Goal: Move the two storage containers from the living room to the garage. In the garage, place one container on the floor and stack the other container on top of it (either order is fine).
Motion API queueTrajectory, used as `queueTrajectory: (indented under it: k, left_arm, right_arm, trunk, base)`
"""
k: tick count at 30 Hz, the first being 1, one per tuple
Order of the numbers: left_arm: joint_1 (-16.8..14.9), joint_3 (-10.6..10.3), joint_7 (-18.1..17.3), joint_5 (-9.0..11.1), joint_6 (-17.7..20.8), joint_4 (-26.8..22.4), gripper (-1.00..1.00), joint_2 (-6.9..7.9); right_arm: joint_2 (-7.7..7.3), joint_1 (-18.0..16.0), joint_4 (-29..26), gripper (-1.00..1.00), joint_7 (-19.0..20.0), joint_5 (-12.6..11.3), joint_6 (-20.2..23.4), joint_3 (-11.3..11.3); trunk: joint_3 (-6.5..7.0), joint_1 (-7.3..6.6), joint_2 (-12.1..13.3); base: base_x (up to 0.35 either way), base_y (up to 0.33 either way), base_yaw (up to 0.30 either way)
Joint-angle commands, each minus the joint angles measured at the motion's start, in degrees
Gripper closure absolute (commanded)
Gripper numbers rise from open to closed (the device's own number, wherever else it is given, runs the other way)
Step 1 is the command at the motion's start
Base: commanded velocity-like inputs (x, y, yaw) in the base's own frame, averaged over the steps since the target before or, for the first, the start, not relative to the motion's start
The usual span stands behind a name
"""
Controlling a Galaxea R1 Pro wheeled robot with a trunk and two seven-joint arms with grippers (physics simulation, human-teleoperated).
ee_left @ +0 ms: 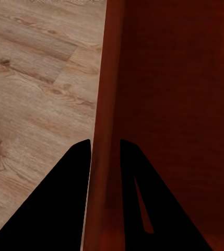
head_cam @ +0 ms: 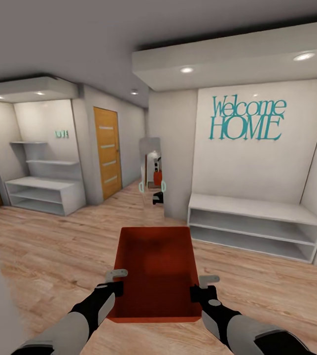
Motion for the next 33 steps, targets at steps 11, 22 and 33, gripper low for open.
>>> queueTrajectory:
  k: [11, 22, 33]
  left_arm:
    - [0.0, 1.2, 3.2, -1.1, -3.9, -0.3, 1.00, 0.79]
    - [-0.1, 1.2, 3.2, -1.1, -3.9, -0.3, 1.00, 0.79]
    - [0.0, 1.2, 3.2, -1.1, -3.9, -0.3, 1.00, 0.79]
  right_arm:
    - [0.03, 0.0, 0.1, 1.00, 0.4, 0.5, -0.1, -2.3]
    - [0.04, 0.0, 0.1, 1.00, 0.4, 0.5, -0.1, -2.3]
    - [0.04, 0.0, 0.1, 1.00, 0.4, 0.5, -0.1, -2.3]
  trunk:
    - [-0.10, 0.04, -0.1]
    - [-0.10, 0.04, -0.1]
    - [-0.10, 0.04, -0.1]
  base:
    - [0.322, 0.000, 0.000]
    - [0.322, 0.000, 0.108]
    - [0.322, 0.000, 0.271]
